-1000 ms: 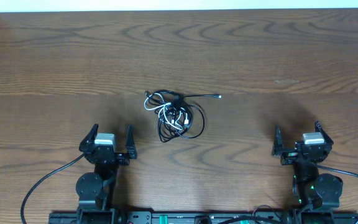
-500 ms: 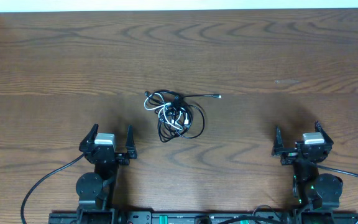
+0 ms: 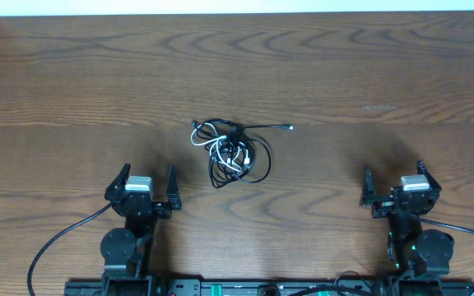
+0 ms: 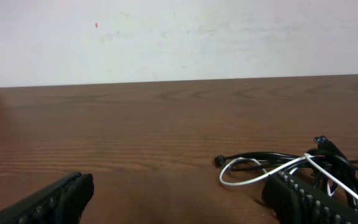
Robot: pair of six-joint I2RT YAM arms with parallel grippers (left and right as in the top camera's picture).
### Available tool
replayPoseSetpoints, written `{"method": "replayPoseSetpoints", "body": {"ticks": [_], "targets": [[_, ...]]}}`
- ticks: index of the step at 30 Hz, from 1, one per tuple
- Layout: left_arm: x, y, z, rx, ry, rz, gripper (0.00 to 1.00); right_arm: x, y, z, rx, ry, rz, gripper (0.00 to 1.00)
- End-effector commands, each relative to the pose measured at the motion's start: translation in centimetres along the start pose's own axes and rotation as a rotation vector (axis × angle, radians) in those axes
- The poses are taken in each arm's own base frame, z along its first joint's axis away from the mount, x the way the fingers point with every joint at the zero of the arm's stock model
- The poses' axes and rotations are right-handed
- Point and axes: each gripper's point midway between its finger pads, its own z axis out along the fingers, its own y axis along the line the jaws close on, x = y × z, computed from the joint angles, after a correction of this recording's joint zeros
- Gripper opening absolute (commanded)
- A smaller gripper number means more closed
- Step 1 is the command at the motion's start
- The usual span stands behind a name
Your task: Untangle cables
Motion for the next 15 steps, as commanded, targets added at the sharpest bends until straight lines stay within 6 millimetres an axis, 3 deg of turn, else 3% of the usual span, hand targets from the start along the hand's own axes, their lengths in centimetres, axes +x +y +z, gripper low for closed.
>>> {"method": "replayPoseSetpoints", "body": {"ticks": [1,15], "targets": [[1.44,-0.41,0.04,0.022,0.045,0.015,0.94,0.0,0.36,-0.02,-0.017,-0.002,-0.012,0.99],[1.44,-0.41,0.04,0.022,0.045,0.015,0.94,0.0,0.36,-0.02,-0.017,-0.002,-0.012,0.99]]}}
